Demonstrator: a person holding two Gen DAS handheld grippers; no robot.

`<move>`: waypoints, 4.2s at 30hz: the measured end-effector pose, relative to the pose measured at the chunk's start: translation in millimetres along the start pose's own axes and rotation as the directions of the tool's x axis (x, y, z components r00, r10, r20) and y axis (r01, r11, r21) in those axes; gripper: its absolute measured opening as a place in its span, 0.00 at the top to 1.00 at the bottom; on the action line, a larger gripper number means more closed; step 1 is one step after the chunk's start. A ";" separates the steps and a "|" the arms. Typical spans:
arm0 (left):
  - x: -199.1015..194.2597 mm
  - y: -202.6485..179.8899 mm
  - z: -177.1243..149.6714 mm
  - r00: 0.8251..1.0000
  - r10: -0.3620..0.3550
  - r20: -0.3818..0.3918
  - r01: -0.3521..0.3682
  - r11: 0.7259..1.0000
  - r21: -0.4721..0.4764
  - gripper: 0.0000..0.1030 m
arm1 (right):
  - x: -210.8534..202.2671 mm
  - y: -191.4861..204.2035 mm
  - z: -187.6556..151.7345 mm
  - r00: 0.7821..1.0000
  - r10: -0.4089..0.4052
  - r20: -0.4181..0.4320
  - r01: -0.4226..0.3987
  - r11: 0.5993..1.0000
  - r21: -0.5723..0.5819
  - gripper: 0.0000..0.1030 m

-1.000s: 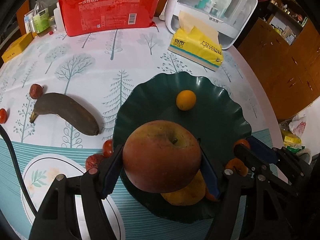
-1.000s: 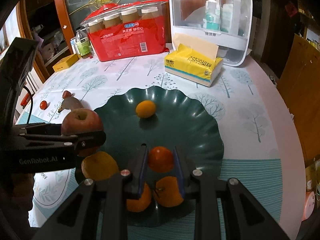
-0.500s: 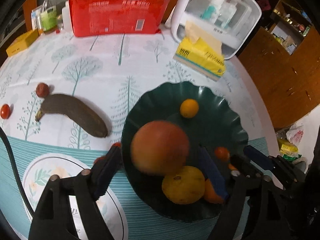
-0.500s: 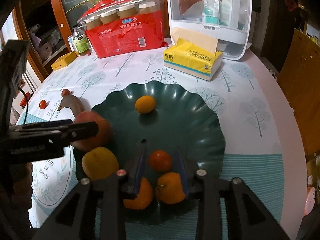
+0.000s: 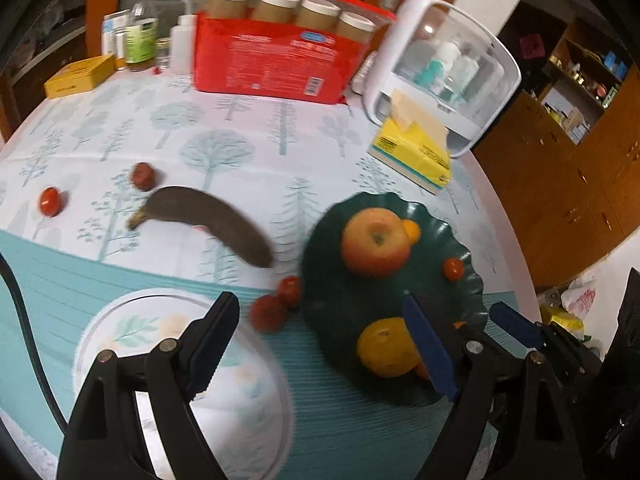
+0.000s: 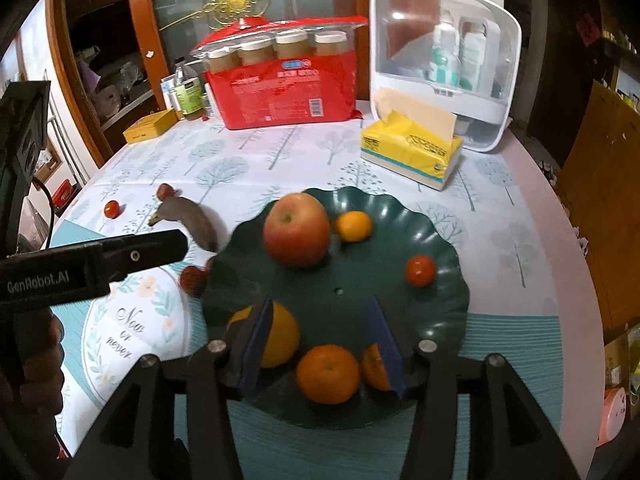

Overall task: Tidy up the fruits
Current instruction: 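Lower the apple and cherry tomato onto the green plate and open both grippers, then grasp the red tomato with the left gripper while the right gripper grasps the wrinkled red fruit, then carry the tomato and wrinkled fruit onto the green plate and open both grippers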

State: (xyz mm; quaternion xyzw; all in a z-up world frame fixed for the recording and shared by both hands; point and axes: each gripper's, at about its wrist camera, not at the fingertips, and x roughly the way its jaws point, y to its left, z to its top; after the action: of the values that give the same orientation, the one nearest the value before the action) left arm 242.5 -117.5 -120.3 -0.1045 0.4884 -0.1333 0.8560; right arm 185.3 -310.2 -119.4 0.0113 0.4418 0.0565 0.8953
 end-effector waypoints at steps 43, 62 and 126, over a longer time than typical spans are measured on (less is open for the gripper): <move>-52.1 271.1 87.3 0.980 0.160 -0.121 -0.150 0.985 0.082 0.13 | 64.0 160.1 -15.7 0.992 -0.081 -0.100 0.117 0.893 0.435 0.49; 23.0 288.2 79.7 0.989 0.145 0.005 -0.145 0.989 0.012 0.16 | 97.1 158.8 -19.2 0.973 -0.191 -0.126 0.229 0.836 0.498 0.49; -42.8 219.1 51.8 0.993 0.053 0.101 -0.058 0.997 0.046 0.69 | 52.8 169.2 -10.4 0.993 -0.072 0.092 0.039 0.946 0.320 0.71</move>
State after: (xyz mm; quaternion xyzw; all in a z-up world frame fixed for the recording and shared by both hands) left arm 294.1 105.7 -127.5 -0.0763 0.4441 -0.1161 0.8851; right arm 193.5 -136.5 -155.6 0.1459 0.3989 -0.0413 0.9044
